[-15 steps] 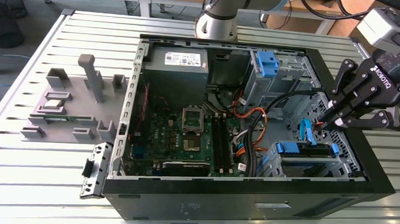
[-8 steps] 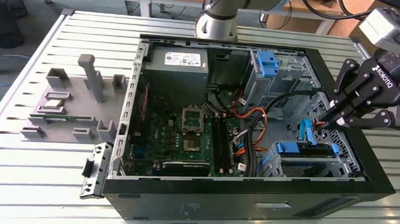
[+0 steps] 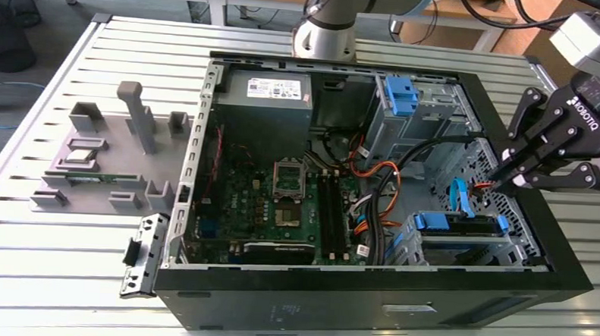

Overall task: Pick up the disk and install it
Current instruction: 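Insert the second disk wire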

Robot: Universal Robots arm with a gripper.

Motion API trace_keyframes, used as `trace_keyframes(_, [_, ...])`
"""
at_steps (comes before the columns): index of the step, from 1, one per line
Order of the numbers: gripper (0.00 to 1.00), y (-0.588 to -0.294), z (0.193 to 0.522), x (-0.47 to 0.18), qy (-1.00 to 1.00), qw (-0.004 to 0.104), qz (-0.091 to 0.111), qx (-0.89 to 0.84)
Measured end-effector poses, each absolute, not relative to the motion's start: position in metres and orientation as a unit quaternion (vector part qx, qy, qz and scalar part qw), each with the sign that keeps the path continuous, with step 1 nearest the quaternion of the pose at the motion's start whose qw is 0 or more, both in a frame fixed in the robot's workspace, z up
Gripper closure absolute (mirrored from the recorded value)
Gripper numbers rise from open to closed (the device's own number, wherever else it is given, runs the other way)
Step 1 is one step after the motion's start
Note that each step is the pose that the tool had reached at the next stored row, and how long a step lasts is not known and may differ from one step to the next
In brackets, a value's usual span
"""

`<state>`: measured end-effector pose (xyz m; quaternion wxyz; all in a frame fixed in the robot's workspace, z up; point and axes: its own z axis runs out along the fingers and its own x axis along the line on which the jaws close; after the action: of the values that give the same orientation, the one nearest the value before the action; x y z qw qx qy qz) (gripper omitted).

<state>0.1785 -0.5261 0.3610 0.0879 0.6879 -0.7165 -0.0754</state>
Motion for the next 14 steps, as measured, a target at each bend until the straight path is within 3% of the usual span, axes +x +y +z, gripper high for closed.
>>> trace_keyframes(14, [0.76,-0.522,0.359,0.202,-0.717,0.096,-0.073,0.687])
